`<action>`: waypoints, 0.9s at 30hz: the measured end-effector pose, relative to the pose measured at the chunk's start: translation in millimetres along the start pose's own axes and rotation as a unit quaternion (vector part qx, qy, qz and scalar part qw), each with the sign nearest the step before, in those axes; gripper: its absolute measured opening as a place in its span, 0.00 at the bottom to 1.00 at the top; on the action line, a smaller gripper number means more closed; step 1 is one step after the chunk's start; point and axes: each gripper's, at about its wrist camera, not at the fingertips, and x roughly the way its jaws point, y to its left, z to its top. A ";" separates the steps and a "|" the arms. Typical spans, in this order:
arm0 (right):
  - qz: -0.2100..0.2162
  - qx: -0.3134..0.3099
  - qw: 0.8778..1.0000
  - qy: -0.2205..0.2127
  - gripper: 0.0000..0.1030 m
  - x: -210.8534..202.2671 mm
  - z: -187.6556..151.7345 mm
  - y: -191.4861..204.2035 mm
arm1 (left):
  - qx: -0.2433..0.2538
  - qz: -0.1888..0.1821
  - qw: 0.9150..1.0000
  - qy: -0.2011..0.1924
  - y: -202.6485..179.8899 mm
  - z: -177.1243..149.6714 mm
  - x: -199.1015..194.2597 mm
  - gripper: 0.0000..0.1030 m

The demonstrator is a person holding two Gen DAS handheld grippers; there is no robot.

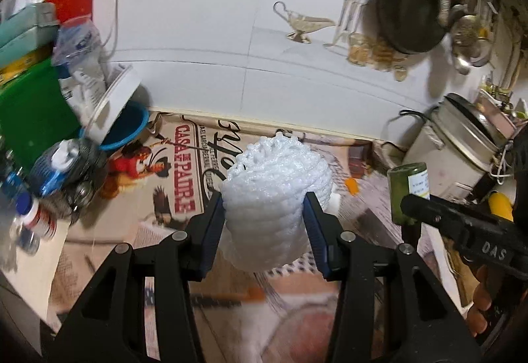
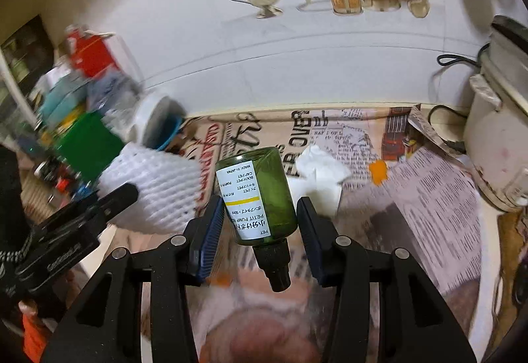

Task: Collect trash
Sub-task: 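Lift the foam net and green bottle and carry them down toward the bin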

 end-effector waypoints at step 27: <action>-0.040 0.104 0.994 0.005 0.41 -86.0 -240.4 155.5 | 0.071 -0.067 0.991 0.095 88.2 -207.4 -169.7 0.46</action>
